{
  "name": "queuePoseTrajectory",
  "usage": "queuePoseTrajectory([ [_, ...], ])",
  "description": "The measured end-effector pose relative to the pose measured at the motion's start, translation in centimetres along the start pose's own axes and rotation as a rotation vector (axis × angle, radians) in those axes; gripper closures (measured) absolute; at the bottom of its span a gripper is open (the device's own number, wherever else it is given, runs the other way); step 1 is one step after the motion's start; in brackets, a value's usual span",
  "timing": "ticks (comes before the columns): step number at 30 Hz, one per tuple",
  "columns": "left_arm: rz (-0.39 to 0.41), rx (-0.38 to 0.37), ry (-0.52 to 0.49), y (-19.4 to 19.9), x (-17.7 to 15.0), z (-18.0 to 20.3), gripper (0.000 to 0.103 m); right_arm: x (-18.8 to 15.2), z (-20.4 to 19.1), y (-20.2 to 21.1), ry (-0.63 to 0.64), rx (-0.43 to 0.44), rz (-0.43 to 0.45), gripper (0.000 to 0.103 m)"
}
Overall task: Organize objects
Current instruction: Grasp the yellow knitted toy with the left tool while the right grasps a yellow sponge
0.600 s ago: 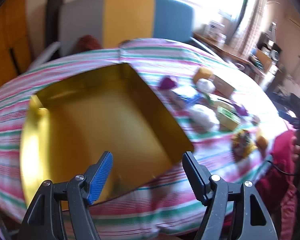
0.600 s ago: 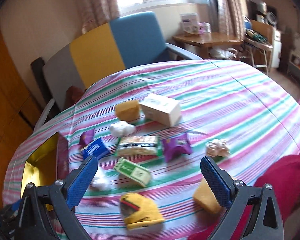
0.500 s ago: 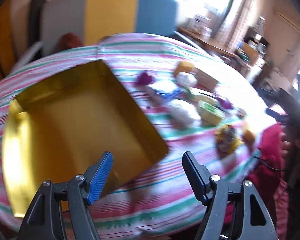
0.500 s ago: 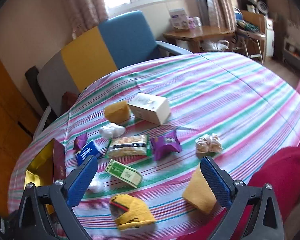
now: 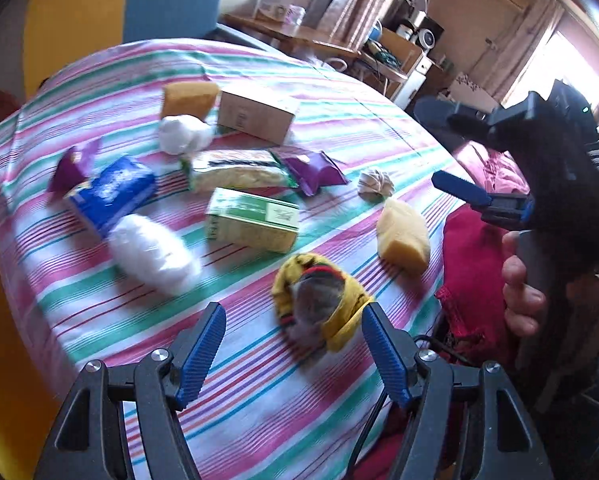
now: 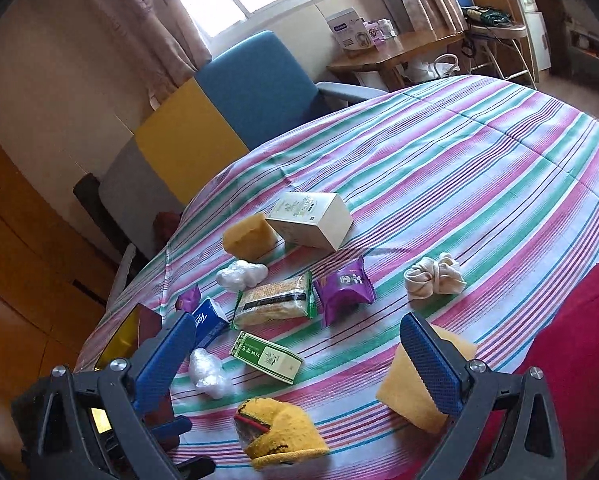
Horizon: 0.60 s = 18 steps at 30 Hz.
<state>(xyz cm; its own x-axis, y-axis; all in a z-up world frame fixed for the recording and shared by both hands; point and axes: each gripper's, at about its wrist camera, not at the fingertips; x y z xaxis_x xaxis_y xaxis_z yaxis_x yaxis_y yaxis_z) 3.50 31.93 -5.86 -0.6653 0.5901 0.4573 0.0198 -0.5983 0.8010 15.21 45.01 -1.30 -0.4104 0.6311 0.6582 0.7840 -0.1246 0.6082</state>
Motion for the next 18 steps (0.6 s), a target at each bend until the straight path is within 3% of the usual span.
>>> queuePoseTrajectory([
  [6, -0.061, 0.014, -0.02, -4.4, 1.1, 1.3, 0.035, 0.0, 0.6, -0.3, -0.032, 0.013, -0.014, 0.0],
  [8, -0.094, 0.001, -0.004, -5.9, 1.2, 0.9, 0.054, 0.0, 0.6, -0.4, -0.03, 0.012, -0.019, 0.0],
  [9, -0.098, 0.001, -0.002, -6.3, 1.1, 0.7, 0.055, 0.0, 0.5, -0.4, -0.029, 0.009, -0.022, 0.0],
  [11, -0.081, -0.015, 0.005, -5.7, 0.8, 0.2, 0.064, 0.0, 0.5, -0.6, -0.029, 0.0, -0.032, 0.0],
  [18, 0.003, 0.023, 0.004, -1.6, -0.6, -1.3, 0.064, 0.2, 0.5, -1.8, -0.031, -0.074, -0.121, 0.001],
])
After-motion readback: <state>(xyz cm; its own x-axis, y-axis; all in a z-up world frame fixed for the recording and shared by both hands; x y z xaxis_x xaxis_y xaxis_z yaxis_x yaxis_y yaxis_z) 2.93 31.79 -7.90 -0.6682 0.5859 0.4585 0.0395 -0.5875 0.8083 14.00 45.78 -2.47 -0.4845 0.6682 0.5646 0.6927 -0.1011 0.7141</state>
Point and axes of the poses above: each gripper's, at about its wrist camera, not at the fingertips, and y roughly against the way its jaws point, z to its right, x to its top, and after that the axes turned 7 degrees about y, right-handed
